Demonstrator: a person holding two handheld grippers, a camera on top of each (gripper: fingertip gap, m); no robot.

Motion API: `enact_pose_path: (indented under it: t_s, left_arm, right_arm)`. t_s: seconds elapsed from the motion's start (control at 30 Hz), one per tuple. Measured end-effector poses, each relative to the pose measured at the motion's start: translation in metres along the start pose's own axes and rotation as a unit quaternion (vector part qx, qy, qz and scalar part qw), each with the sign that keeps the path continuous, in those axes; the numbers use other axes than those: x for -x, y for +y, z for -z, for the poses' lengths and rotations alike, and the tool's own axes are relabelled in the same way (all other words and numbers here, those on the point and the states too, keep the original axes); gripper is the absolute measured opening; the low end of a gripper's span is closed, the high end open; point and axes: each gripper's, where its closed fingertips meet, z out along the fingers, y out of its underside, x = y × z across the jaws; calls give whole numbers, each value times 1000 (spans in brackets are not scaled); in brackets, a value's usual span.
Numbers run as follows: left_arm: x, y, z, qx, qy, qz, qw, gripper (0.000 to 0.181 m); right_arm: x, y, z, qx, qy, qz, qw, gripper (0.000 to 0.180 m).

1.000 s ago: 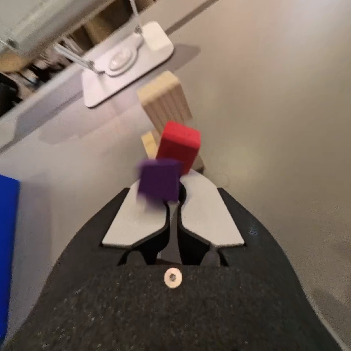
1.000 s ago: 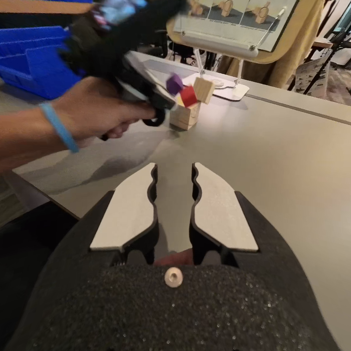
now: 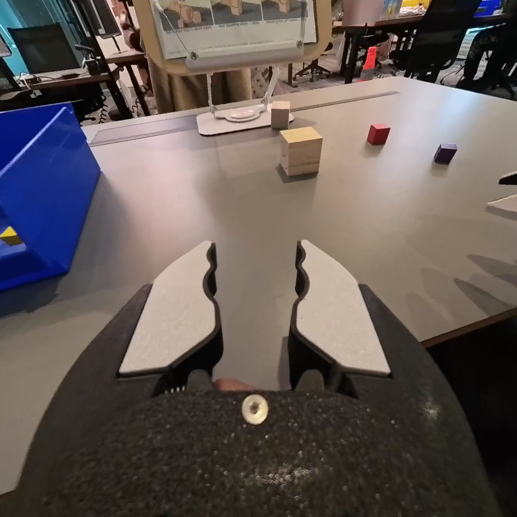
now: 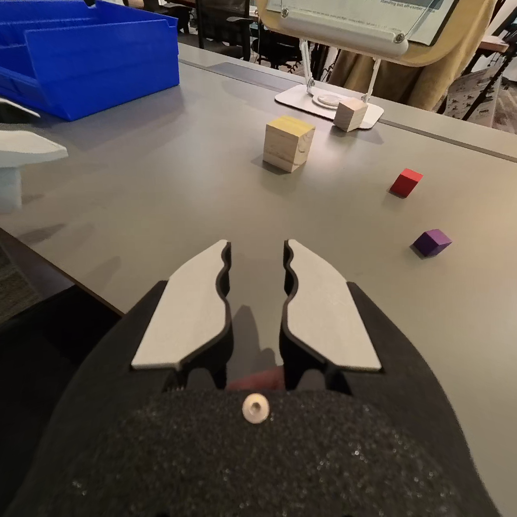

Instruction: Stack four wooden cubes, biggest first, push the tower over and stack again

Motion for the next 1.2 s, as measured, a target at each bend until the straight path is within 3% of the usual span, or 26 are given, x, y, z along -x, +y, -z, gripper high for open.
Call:
enact_pose_path:
  t_s: [0.37, 0.57, 0.67, 0.77, 0.93, 1.03, 1.13, 1.2]
  left_arm:
    - [-5, 6, -2, 17, 2, -14, 1000, 54]
    - [-18, 1, -14, 39, 29, 5, 999, 69]
    - [-38, -23, -49, 80, 49, 25, 995, 82]
    - [-52, -38, -115, 126, 20, 46, 991, 82]
    - [-79, -31, -214, 210, -33, 58, 975, 81]
    - [-81, -17, -246, 253, -65, 55, 964, 90]
    - [-68, -11, -259, 271, -79, 31, 959, 69]
    - [-61, -10, -261, 278, -59, 18, 959, 64]
  right_arm:
    - [-1, 0, 0, 0, 0, 9, 1000, 35]
    - [-2, 0, 1, 0, 3, 17, 1000, 35]
    - [-5, 2, -1, 6, 6, 21, 1000, 35]
    - [-7, 3, 0, 8, 7, 17, 1000, 35]
    - [-11, 4, 2, 8, 1, 12, 1000, 35]
    - [-10, 4, 2, 10, -9, 5, 1000, 35]
    - [-10, 3, 3, 8, -13, 9, 1000, 35]
    - [-10, 2, 4, 6, -14, 10, 1000, 34]
